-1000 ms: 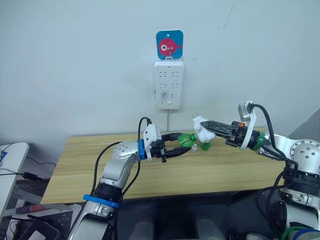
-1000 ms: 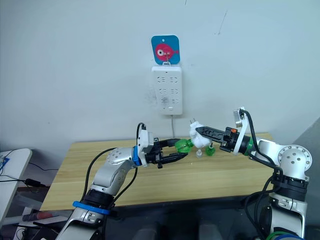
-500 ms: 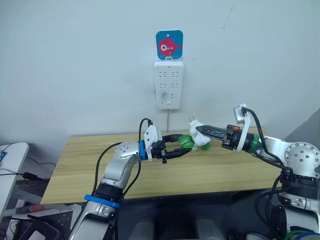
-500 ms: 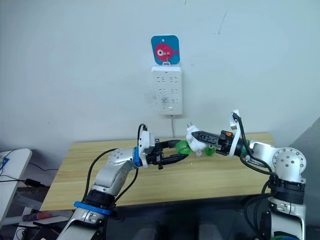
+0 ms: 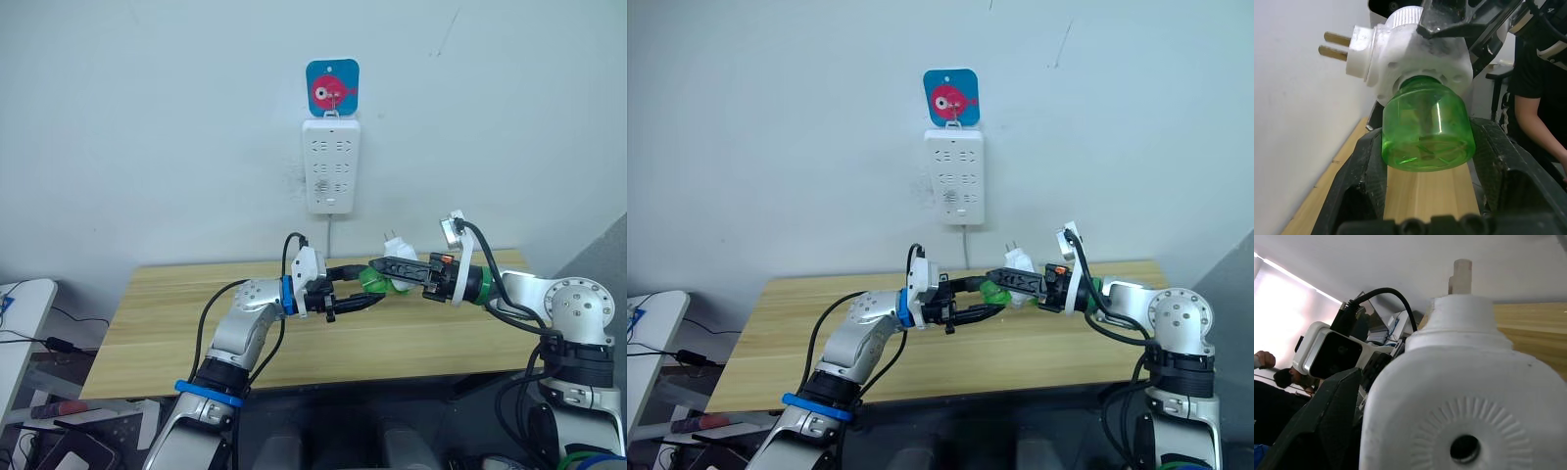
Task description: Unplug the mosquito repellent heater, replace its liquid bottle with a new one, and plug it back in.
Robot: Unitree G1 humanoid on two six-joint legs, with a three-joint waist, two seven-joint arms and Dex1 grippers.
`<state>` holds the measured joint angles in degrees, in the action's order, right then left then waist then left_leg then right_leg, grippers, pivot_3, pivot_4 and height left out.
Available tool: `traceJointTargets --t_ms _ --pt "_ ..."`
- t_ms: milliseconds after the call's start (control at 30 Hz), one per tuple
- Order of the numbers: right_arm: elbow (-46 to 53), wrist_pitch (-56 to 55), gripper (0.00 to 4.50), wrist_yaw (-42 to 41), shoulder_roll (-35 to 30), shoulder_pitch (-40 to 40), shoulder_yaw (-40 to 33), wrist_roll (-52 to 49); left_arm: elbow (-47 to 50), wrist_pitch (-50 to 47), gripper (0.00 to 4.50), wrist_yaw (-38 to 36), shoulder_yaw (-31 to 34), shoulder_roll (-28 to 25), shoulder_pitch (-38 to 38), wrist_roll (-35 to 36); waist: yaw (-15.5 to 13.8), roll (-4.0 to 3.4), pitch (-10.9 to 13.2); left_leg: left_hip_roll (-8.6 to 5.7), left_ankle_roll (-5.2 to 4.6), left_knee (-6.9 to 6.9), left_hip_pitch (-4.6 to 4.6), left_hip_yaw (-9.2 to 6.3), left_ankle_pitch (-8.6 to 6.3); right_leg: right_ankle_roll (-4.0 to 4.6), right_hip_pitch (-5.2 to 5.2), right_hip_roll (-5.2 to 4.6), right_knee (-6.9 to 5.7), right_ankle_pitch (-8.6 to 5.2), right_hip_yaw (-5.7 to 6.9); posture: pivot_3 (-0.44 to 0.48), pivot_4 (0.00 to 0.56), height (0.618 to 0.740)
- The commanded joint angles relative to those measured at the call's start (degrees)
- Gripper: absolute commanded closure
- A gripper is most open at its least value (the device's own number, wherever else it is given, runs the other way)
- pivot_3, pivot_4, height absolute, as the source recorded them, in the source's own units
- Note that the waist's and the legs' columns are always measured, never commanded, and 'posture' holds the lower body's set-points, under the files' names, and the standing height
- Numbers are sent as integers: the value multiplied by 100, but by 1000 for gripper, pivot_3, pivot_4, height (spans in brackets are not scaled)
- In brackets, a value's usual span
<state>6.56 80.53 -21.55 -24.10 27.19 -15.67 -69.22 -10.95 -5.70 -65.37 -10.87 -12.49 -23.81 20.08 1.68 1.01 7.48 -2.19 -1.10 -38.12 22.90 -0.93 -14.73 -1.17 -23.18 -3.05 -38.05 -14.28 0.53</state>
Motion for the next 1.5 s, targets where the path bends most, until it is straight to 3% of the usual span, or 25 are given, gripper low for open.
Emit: traceJointTargets --t_ms 33,300,467,500,567,900,1000,1133,1300,1500 --pt "245 65 56 -125 -71 -95 18 -219 130 71 2260 39 107 23 -136 104 -1 0 0 0 0 0 0 0 0 0 0 0 0 0 0 -57 100 740" --pt "650 -59 56 -600 -488 -626 402 27 152 -1 2260 75 198 12 -194 207 -1 0 0 0 0 0 0 -1 0 -1 1 0 1 0 1 -56 106 740" --pt "875 -501 56 -1570 -1458 -1385 624 518 117 15 2260 59 293 -63 -190 202 -30 2 1 -3 -1 -1 2 -4 0 -2 2 0 6 -1 5 -52 108 740" --pt "783 -720 221 -1726 -1614 -1486 700 741 117 12 2260 49 306 -83 -184 208 -24 4 2 -3 -2 -1 2 -4 -1 -4 4 0 8 -2 6 -53 108 740" --pt "351 -1184 666 -1945 -1743 -1491 781 1171 139 -16 2260 20 313 -123 -158 220 2 4 2 -4 -2 -3 1 -1 -1 -5 4 1 7 -3 4 -54 106 740" --pt "-2368 -2722 4385 -2172 -1244 301 697 2561 552 -460 2260 -392 191 -450 55 410 10 3 2 5 -2 1 -5 6 -1 -3 0 13 3 -2 -4 -58 97 740" --pt "-2833 -2885 4468 -2380 -1099 770 735 2738 622 -535 2260 -455 166 -510 99 422 9 3 2 3 -2 0 -4 7 -1 -3 1 9 3 -1 -4 -54 94 740" --pt "-2754 -2684 4468 -2787 -845 1054 951 2749 671 -541 2260 -448 151 -501 148 414 0 2 1 2 -2 -1 -3 6 -1 -2 2 2 3 -1 -4 -48 88 740" --pt "-2017 -2478 4468 -3199 -760 675 1349 2745 700 -527 2260 -378 163 -462 152 401 -15 1 1 2 -2 -1 -2 0 -1 -2 1 0 2 -1 -1 -41 87 740" --pt "-981 -1939 4468 -3547 -1117 60 1366 2426 618 -458 2260 -254 277 -483 123 378 -27 1 1 -2 -2 -7 1 -1 -1 -2 0 -6 2 -1 0 -33 86 740"
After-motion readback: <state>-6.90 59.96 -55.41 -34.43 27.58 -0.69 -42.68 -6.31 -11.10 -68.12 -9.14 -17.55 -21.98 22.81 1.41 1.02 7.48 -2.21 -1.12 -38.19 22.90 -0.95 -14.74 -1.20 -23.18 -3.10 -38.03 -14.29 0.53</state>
